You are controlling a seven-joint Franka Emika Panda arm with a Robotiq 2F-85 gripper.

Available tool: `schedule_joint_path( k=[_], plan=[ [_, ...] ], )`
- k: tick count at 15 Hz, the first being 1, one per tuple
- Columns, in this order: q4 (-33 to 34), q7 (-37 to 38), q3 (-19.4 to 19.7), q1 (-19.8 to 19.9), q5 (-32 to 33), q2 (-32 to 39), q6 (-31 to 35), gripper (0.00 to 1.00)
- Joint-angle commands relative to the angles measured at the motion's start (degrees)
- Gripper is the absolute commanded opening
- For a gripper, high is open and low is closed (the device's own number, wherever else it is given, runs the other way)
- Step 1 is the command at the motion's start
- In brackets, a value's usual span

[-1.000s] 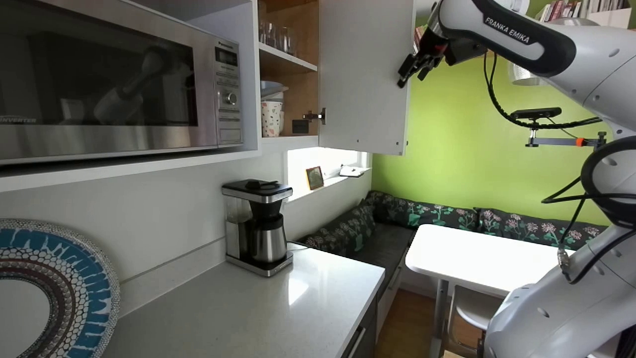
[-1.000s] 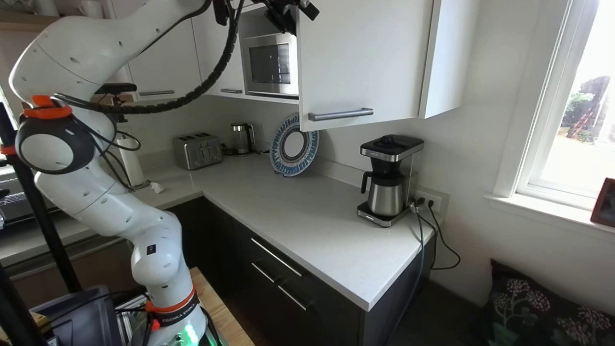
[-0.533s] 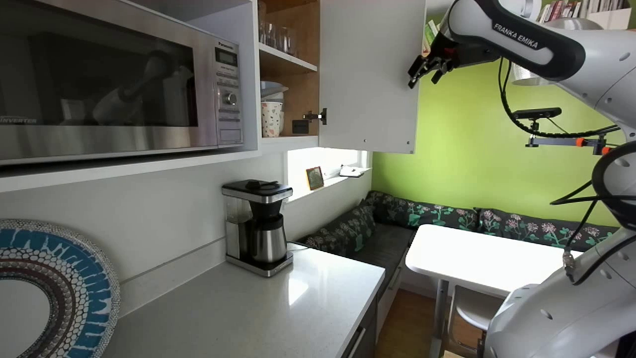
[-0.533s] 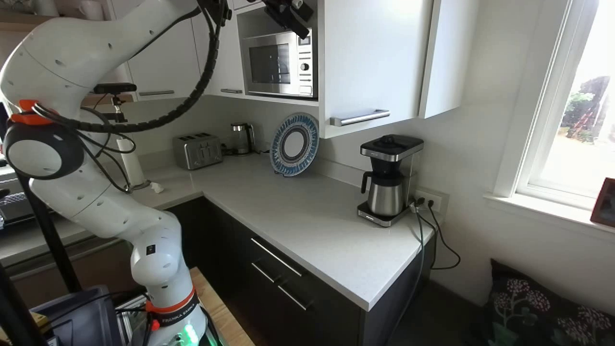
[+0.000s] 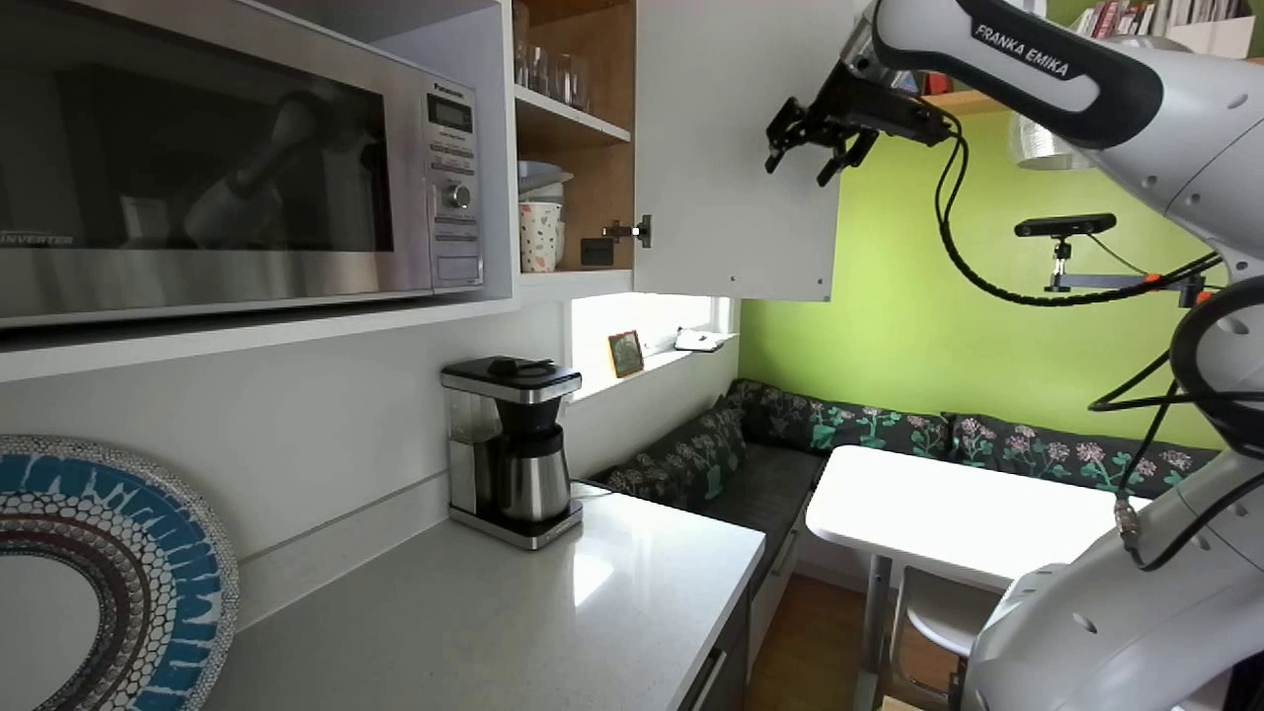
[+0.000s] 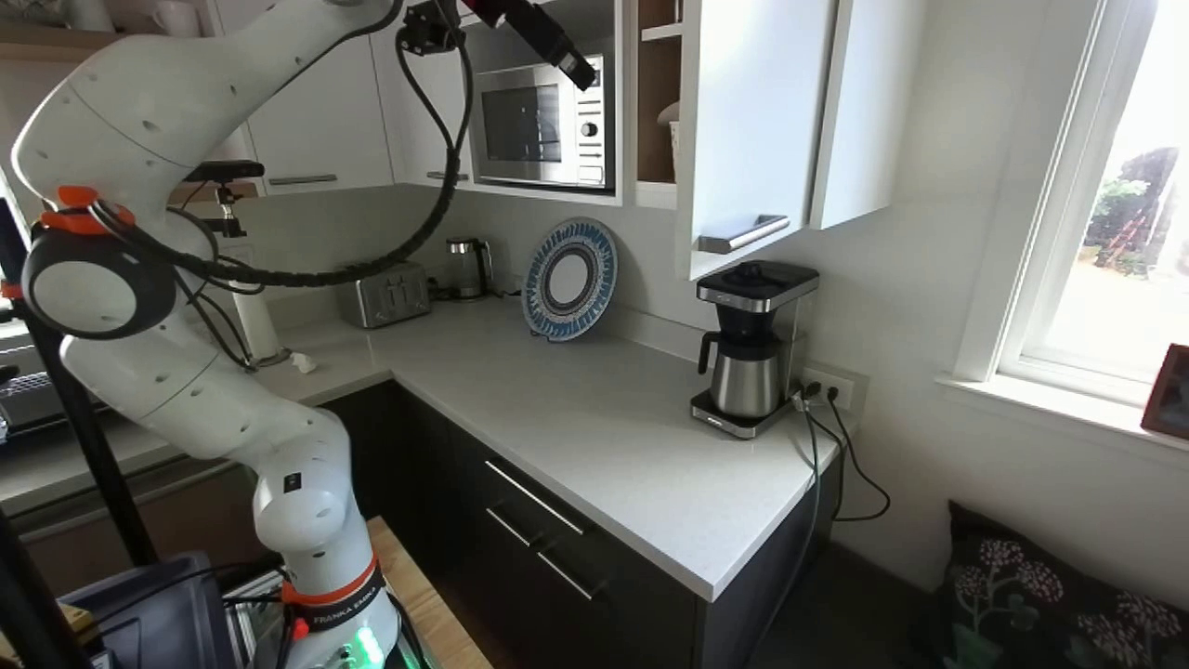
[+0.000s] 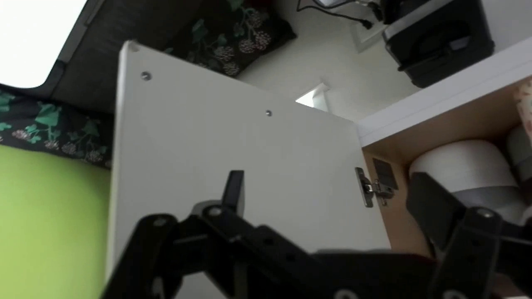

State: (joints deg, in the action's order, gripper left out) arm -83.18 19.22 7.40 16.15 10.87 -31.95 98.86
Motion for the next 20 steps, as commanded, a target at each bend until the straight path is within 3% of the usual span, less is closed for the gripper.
schedule_joint_path(
  k=[1,5,8,13,14,20],
  plan=[
    [-3.3,6.9,0.5,-2.2,-6.9,1.8,9.9,1.00],
    [-6.5,7.1,1.3,-4.8,-15.7,6.4,26.5,1.00],
    [-6.1,5.8,1.7,-7.3,-23.2,11.3,34.0,1.00],
    [-2.0,3.4,1.9,-10.6,-32.9,18.5,38.7,1.00],
    [-4.3,4.5,0.7,-9.0,-29.3,16.4,37.9,1.00],
    [-3.5,4.5,0.7,-9.0,-29.6,17.1,38.1,1.00]
  ],
)
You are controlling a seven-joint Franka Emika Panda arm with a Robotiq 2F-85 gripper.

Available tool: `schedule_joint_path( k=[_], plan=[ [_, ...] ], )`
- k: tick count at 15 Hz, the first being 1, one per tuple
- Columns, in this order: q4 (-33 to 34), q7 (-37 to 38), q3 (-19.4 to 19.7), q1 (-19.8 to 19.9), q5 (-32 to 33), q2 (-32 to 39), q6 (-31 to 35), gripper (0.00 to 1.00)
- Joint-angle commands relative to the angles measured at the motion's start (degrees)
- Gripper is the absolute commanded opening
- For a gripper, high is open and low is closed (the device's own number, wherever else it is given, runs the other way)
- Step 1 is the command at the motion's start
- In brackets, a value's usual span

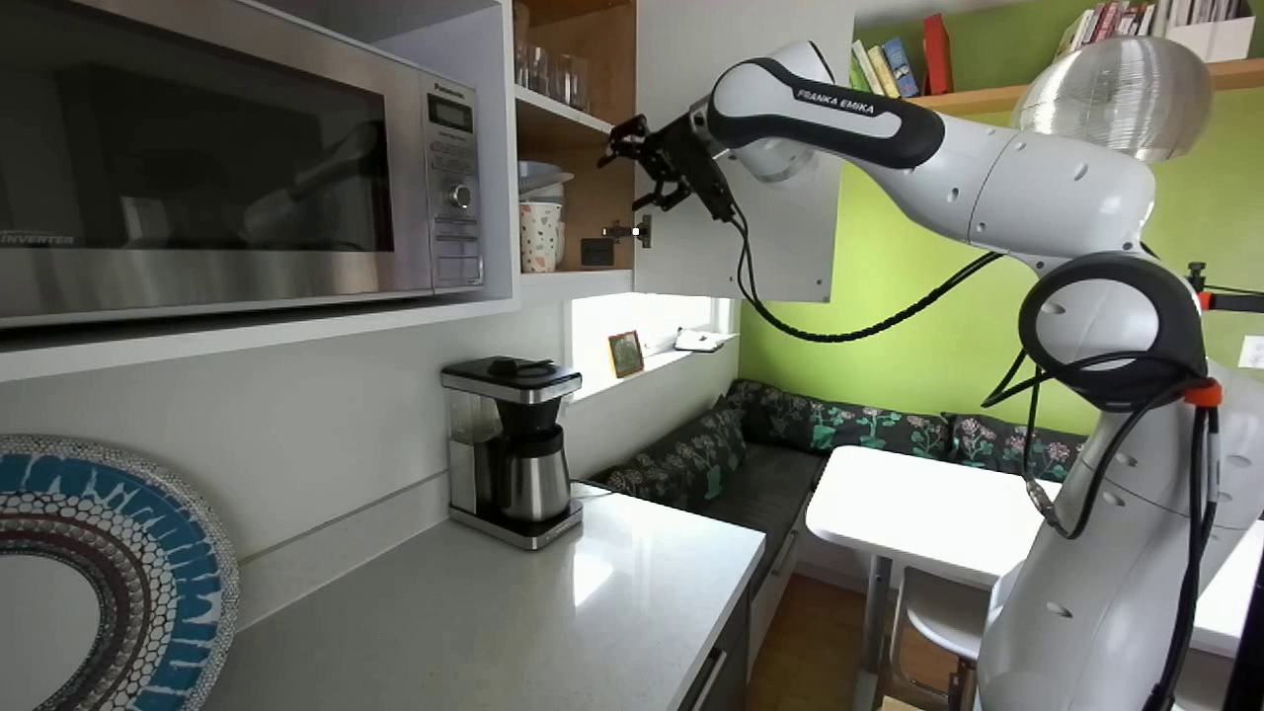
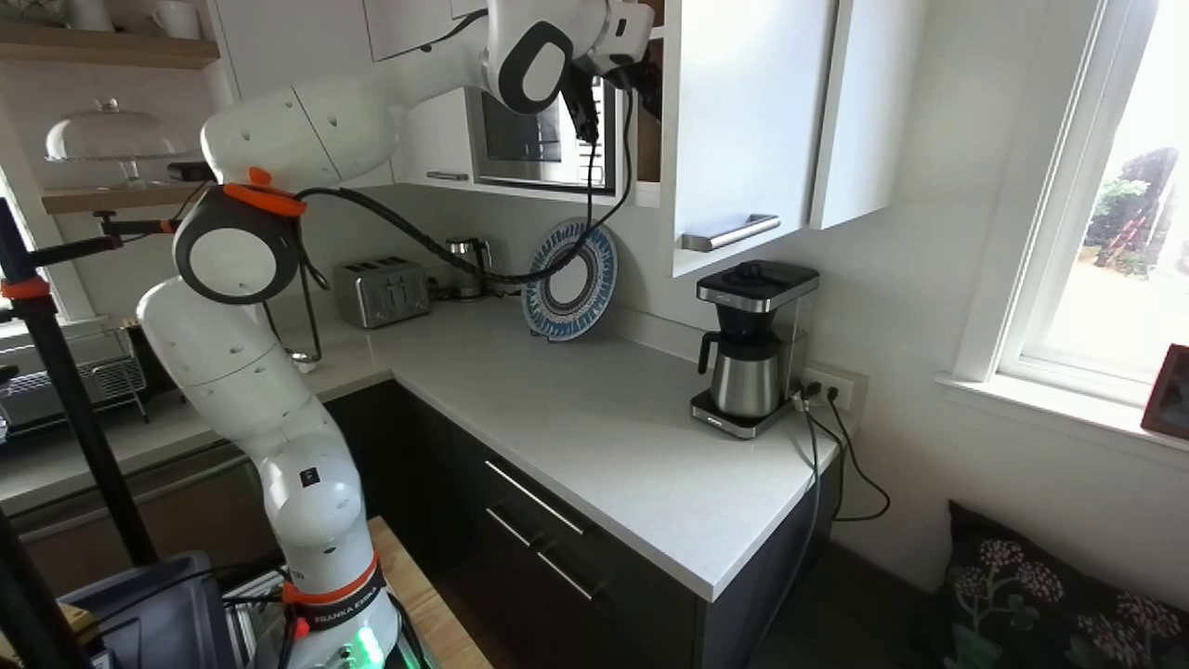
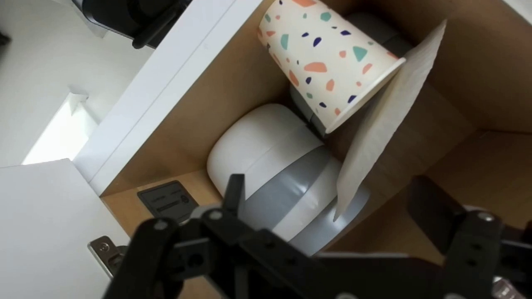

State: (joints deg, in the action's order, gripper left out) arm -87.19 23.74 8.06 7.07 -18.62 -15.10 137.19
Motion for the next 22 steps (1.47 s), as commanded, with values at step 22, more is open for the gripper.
schedule_joint_path(
  k=[22],
  plan=[
    [19.9,-16.6,2.2,-1.3,-11.5,17.5,-1.6,0.97]
  ],
)
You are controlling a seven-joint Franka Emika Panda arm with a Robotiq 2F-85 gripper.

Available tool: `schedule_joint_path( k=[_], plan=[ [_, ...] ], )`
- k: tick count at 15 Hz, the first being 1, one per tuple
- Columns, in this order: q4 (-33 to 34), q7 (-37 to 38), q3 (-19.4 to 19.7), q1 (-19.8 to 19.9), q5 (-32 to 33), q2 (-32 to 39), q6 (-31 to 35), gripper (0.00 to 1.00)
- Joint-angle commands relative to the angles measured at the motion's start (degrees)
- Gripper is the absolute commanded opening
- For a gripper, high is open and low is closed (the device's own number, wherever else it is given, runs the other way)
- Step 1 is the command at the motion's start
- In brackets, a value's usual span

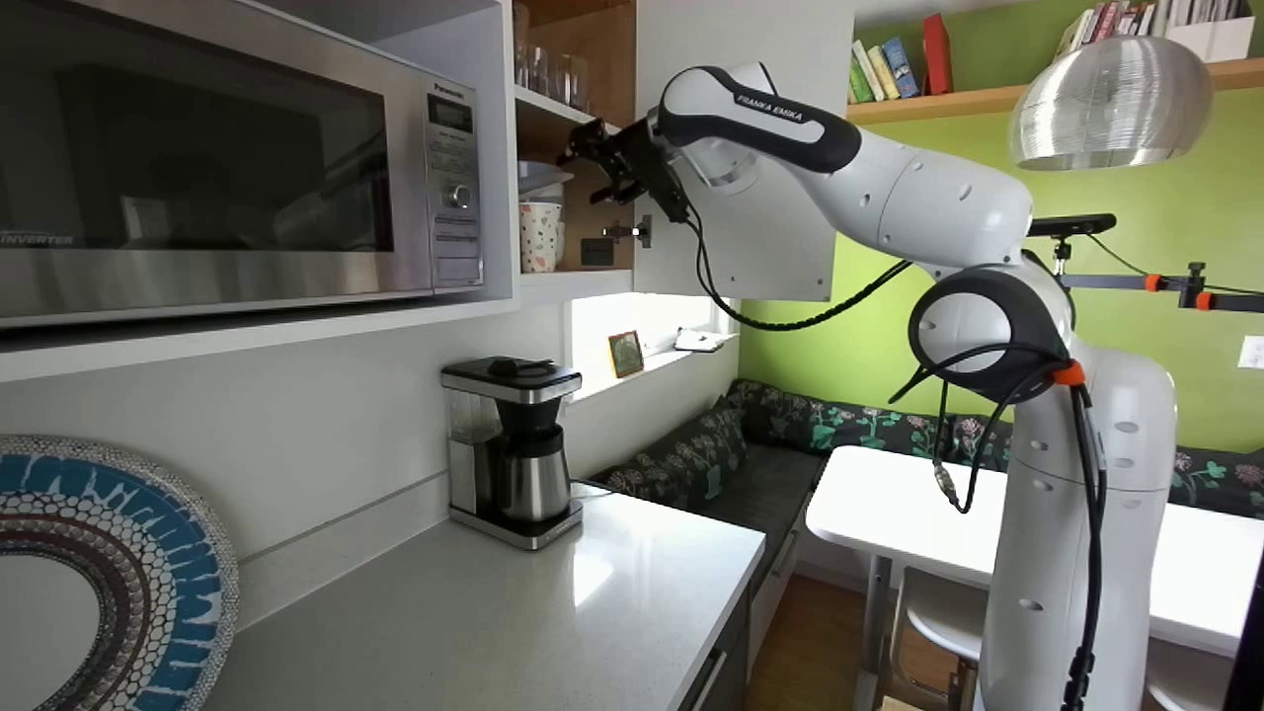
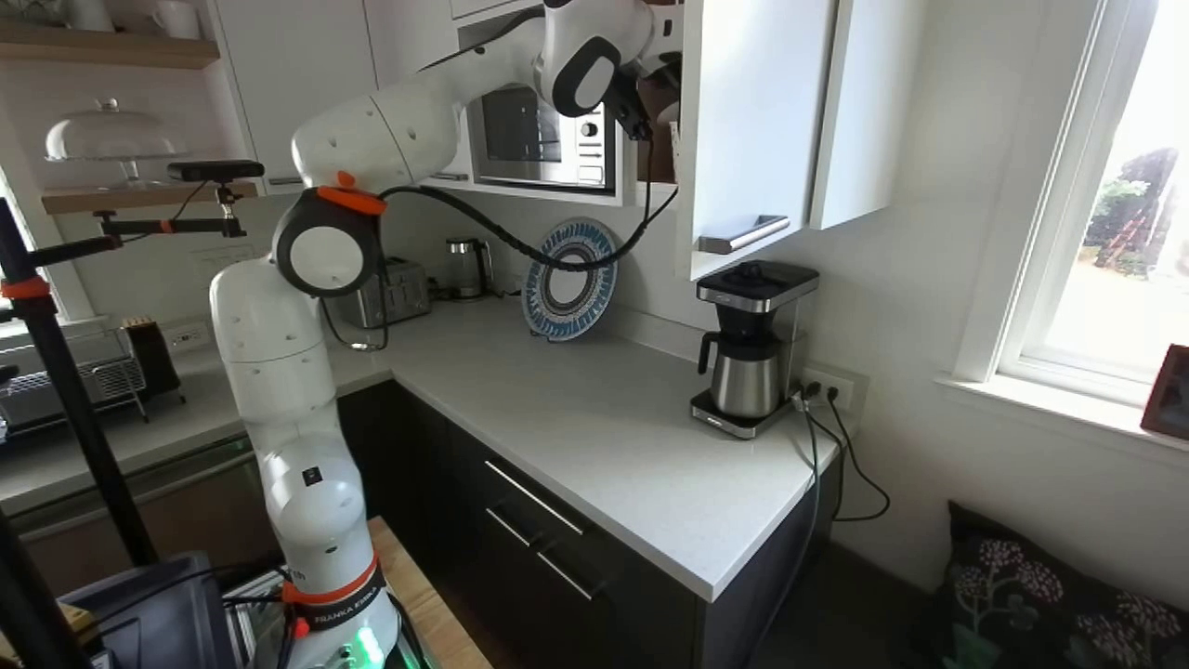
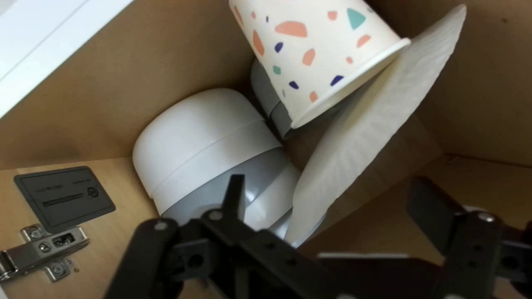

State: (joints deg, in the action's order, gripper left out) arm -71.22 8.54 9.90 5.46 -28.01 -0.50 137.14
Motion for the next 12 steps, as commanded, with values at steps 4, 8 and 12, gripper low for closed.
schedule_joint_path(
  k=[4,8,12],
  plan=[
    [6.3,-1.8,0.2,0.5,-3.5,4.8,-1.5,0.61],
    [8.2,-1.7,0.2,0.7,-4.1,5.8,-1.9,0.28],
    [9.5,-1.7,0.3,1.3,-4.2,6.4,-2.0,0.01]
  ],
)
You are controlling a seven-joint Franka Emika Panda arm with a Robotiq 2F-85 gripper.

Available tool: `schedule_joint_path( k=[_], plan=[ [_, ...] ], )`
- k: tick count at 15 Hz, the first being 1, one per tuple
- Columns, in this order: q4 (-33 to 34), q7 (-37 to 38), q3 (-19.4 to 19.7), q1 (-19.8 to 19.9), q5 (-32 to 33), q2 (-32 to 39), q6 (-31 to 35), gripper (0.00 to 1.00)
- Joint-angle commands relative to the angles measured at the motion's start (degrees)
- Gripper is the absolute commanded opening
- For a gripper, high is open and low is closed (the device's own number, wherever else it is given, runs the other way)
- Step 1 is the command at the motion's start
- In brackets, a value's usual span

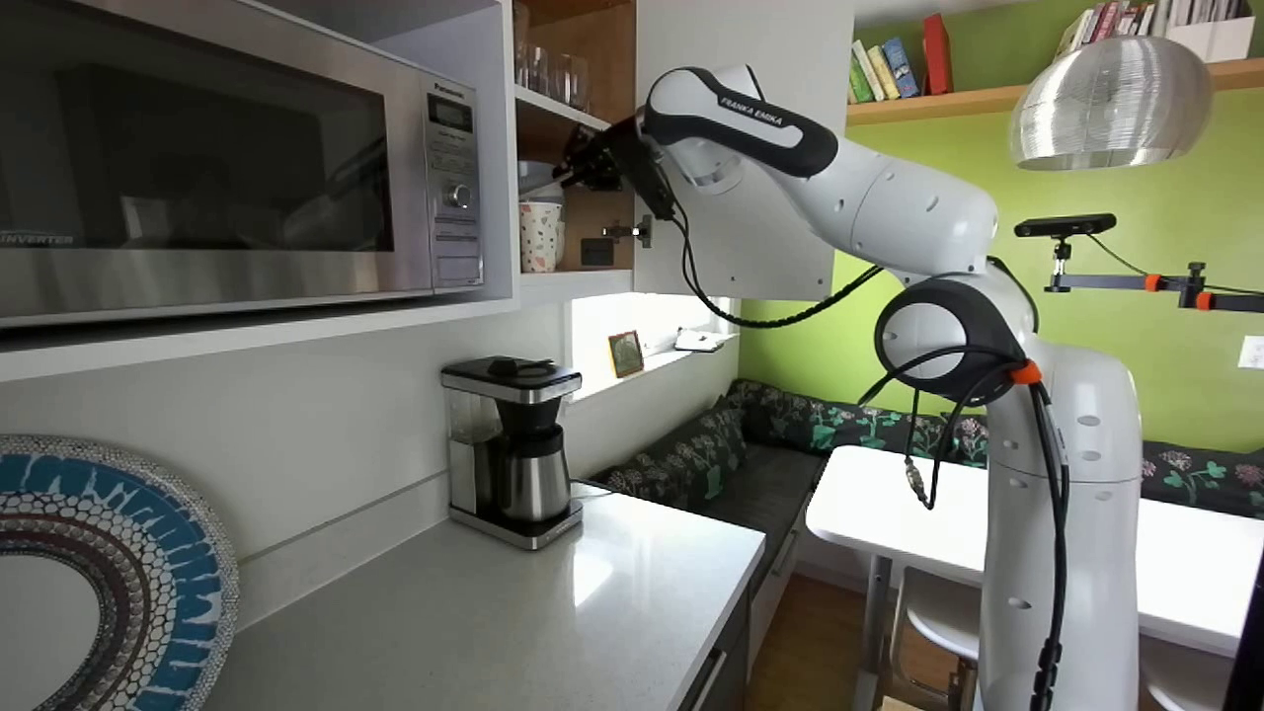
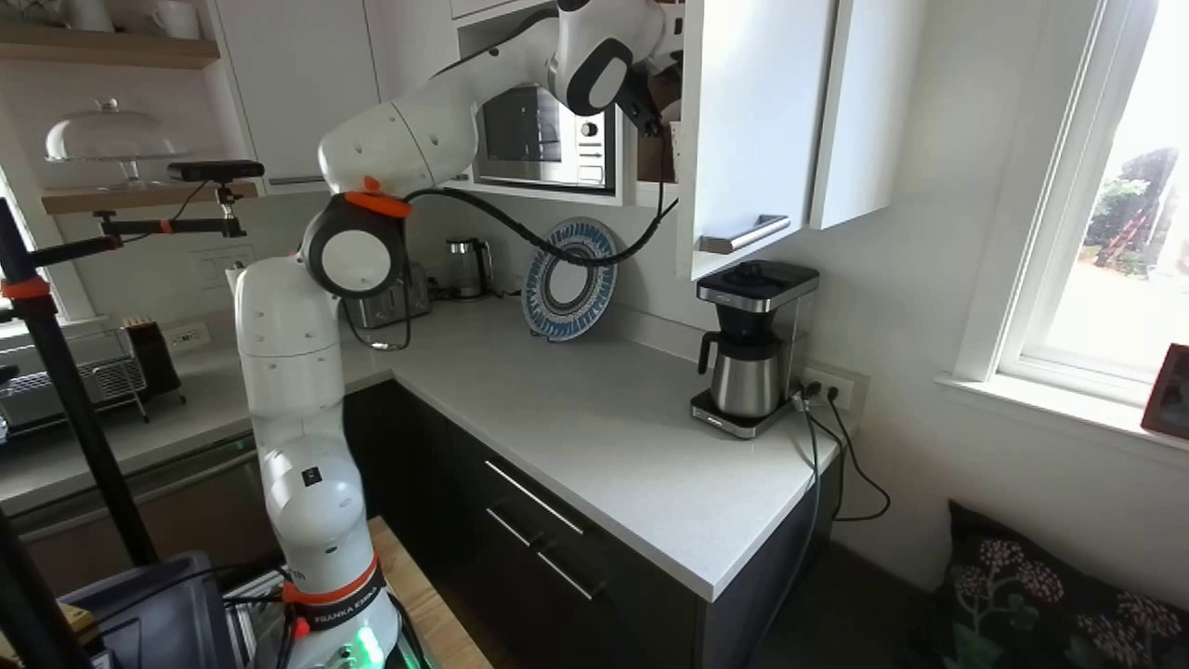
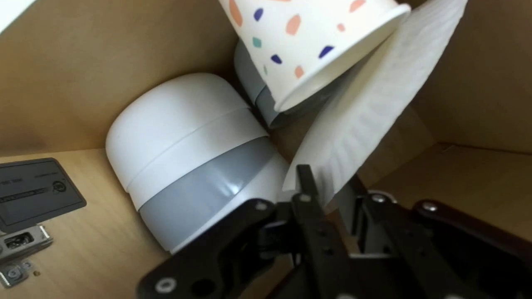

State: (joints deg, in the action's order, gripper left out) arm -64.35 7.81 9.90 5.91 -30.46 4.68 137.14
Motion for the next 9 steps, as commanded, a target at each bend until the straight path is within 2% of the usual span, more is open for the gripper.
schedule_joint_path(
  k=[1,9],
  plan=[
    [2.8,-0.8,0.3,0.9,-1.8,1.3,-2.0,0.00],
    [4.1,0.0,0.1,1.9,-5.3,1.1,-0.7,0.00]
  ],
)
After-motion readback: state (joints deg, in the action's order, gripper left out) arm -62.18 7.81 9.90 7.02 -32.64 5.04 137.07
